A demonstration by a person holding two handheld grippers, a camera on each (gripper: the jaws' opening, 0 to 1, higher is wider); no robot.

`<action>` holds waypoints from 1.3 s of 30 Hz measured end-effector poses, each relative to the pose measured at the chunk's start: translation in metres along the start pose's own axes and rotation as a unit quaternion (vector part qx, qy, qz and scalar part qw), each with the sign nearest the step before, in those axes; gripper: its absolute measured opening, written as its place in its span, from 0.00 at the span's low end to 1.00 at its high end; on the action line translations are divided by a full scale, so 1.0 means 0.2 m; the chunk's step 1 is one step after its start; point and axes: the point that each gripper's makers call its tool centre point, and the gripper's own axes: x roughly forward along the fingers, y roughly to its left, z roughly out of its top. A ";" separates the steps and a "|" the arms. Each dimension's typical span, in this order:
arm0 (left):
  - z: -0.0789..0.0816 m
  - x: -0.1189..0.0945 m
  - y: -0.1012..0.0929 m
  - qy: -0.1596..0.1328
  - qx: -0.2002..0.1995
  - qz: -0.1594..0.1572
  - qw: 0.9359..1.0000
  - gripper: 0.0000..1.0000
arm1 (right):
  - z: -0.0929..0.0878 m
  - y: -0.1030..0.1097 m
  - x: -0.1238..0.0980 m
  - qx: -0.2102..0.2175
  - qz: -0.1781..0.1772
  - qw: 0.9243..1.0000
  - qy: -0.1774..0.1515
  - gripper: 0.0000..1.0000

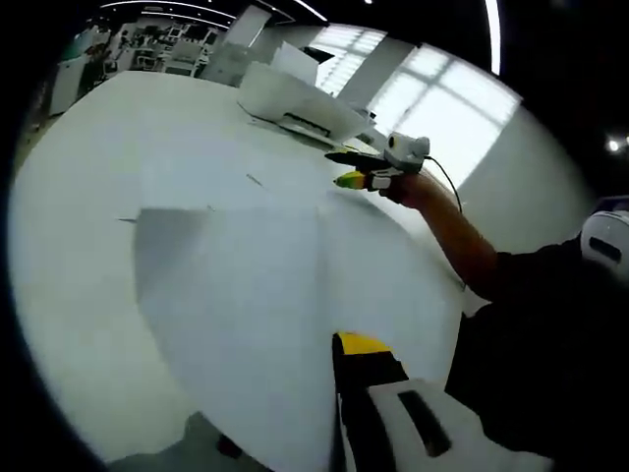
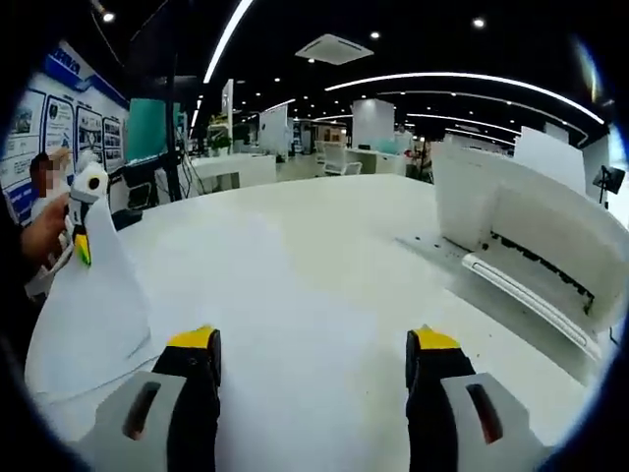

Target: Organize the stack of printing papers by aligning and flattening the scattered papers on the table

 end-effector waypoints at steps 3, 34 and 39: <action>0.00 0.00 0.00 0.000 0.001 0.000 1.000 0.07 | -0.01 0.01 0.01 -0.001 -0.001 1.000 0.003 0.73; -0.01 -0.01 0.01 0.002 0.006 -0.005 1.000 0.07 | -0.08 0.07 0.04 0.021 -0.011 1.000 -0.021 0.64; -0.02 0.00 0.01 0.006 0.008 -0.007 1.000 0.07 | -0.08 0.04 0.03 0.030 -0.022 0.999 -0.026 0.51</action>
